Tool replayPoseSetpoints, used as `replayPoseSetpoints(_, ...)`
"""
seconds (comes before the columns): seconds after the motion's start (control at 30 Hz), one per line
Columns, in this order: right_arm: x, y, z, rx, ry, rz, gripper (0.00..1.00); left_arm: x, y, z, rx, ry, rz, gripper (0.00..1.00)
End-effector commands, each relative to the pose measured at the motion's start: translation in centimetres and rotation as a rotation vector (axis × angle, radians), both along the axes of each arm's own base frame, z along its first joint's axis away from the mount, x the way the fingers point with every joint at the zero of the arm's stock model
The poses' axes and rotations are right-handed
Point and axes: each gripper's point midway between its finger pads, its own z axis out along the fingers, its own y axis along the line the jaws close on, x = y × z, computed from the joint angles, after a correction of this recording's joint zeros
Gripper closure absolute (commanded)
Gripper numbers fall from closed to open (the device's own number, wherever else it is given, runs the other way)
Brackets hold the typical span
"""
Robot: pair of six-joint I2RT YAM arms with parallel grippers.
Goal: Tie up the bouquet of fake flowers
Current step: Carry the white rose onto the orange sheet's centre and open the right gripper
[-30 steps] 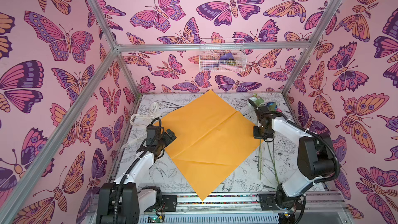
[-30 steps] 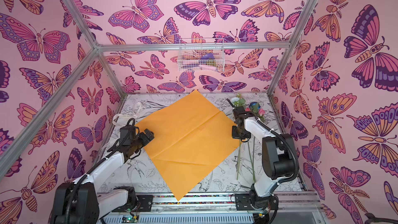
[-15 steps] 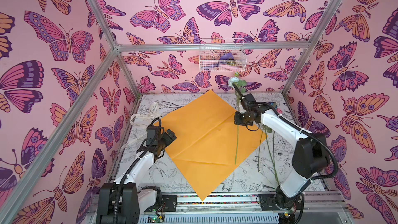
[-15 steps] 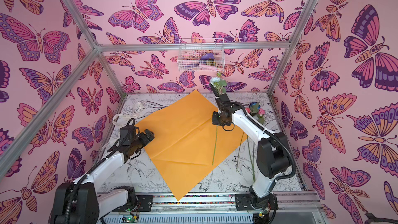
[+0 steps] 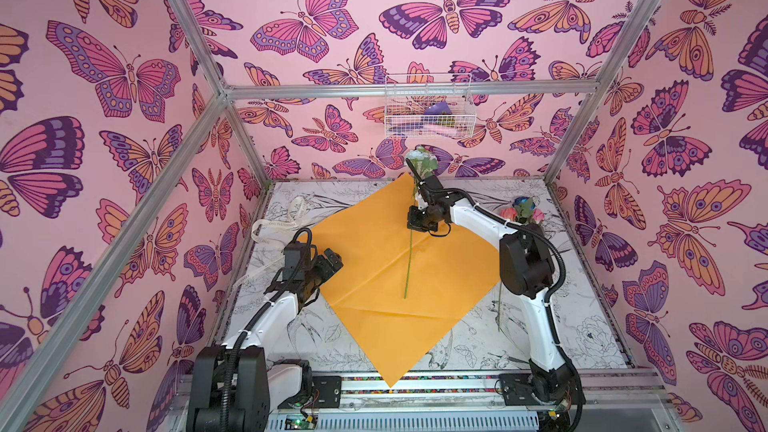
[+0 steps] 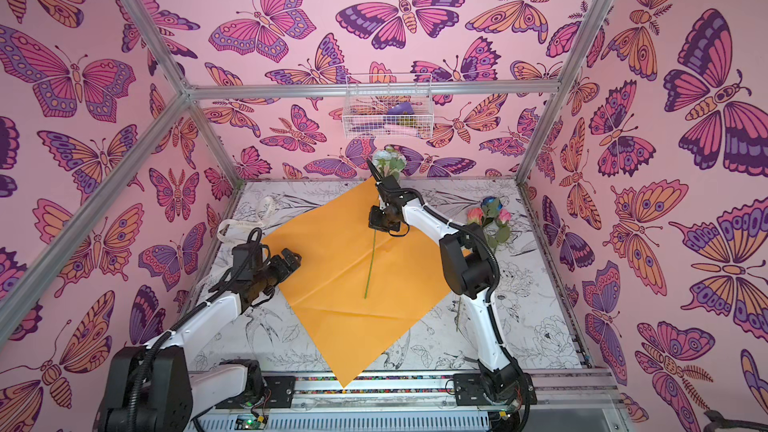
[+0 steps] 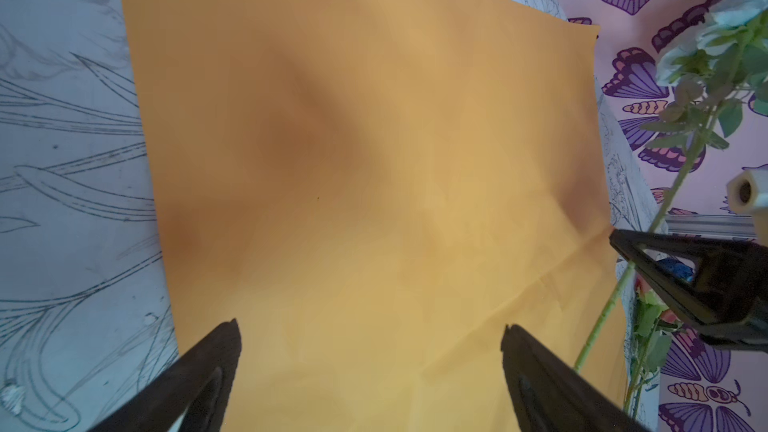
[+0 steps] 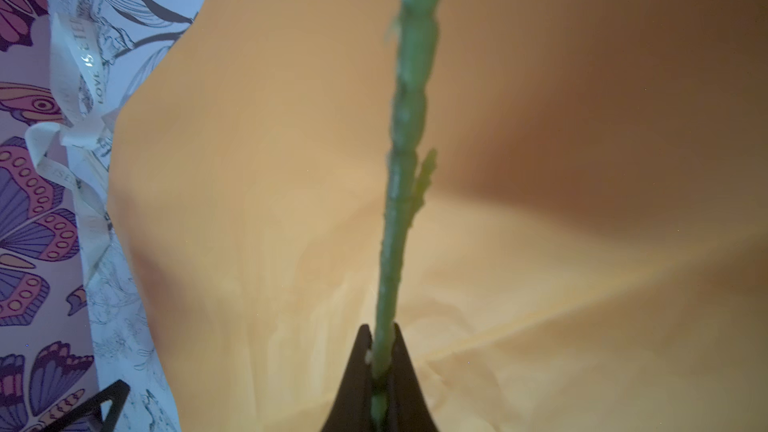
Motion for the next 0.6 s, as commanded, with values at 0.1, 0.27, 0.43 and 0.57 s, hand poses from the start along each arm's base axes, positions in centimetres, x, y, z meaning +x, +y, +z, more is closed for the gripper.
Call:
replayPoseSetpoints(0.1, 0.8, 3.1, -1.3, 0.068, 0.043, 0.059, 0.98, -0.5, -0.2, -1.0, -0.017, 0.022, -0.007, 0.00)
replayPoseSetpoints(0.27, -1.1, 4.6, -3.0, 0.068, 0.113, 0.109, 0.96, -0.6, -0.1, -0.8, -0.014, 0.016, -0.002, 0.00)
replayPoseSetpoints(0.43, -1.9, 4.6, -4.1, 0.038, 0.134, 0.124, 0.82, -0.5, -0.2, -0.8, -0.016, 0.016, -0.004, 0.00)
replayPoseSetpoints(0.57, -1.7, 3.7, -4.1, -0.007, 0.113, 0.123, 0.66, -0.6, -0.2, -0.7, -0.018, 0.013, -0.005, 0.00)
